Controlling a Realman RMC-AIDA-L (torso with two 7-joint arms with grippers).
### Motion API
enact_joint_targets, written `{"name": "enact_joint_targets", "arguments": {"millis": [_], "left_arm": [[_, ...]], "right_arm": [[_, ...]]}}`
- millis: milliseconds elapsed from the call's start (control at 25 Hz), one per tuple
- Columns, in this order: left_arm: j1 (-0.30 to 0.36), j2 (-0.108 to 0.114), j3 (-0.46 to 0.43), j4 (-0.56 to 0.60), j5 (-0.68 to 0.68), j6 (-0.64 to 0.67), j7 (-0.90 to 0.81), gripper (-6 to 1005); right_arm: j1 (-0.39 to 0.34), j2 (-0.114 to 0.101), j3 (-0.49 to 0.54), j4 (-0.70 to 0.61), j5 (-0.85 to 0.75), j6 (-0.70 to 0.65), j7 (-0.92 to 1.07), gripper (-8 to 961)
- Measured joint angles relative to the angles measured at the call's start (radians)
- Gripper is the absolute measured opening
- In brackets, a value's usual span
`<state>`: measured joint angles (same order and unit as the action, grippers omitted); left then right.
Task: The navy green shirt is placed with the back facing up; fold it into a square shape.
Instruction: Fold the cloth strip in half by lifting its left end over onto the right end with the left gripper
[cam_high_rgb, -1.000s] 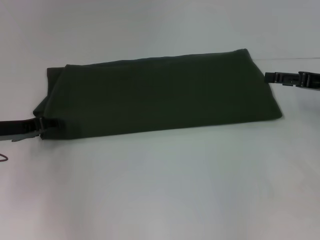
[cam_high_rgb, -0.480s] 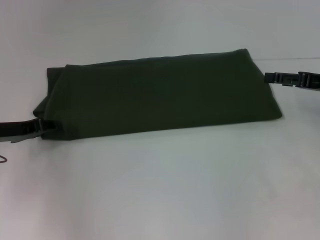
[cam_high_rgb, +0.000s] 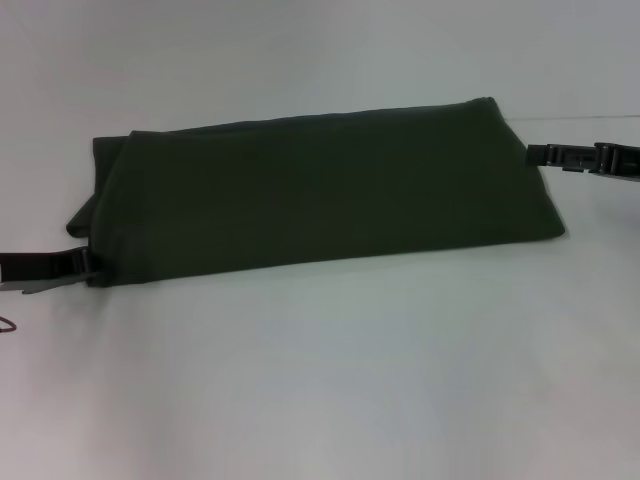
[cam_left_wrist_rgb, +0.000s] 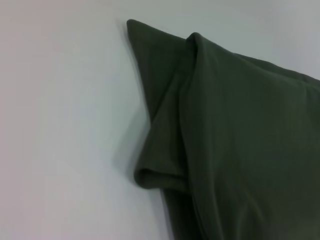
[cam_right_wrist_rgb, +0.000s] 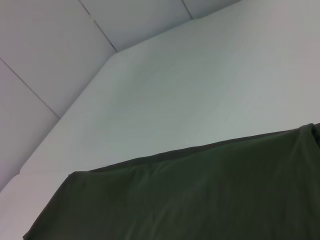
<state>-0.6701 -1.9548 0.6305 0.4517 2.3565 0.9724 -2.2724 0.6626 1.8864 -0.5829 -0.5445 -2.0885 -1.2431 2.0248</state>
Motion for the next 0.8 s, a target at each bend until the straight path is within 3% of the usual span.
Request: {"name": "enact_joint_targets", "arguments": {"millis": [200,320,400,680,800], "left_arm": [[0.0,0.003,-0.004,0.003,0.0,0.007,0.001,265],[0.0,0.005,-0.004,0.005,0.001,0.017,0.0,81],[-0.002,0.006,-0.006,0.006,0.001,0.027,-0.001,51],[-0.005,0.008,-0.009,0.012,-0.004,0.053,-0.003,7],[-0.007,0.009,-0.009,0.016,-0.003,0.057,-0.003,7]], "right_arm": [[0.001,-0.002,-0.001,0.0,-0.003,-0.001,0.013,930],[0.003,-0.005,-0.001,0.0,-0.011,-0.004,0.034,930],[0.009,-0.01,-0.002,-0.003,-0.032,-0.005,0.071,929],[0.087,-0.07,-0.05,-0.002,-0.229,-0.008,0.359,929],[0.117,-0.077,-0.095,-0.007,-0.296,0.004,0.427,930]]}}
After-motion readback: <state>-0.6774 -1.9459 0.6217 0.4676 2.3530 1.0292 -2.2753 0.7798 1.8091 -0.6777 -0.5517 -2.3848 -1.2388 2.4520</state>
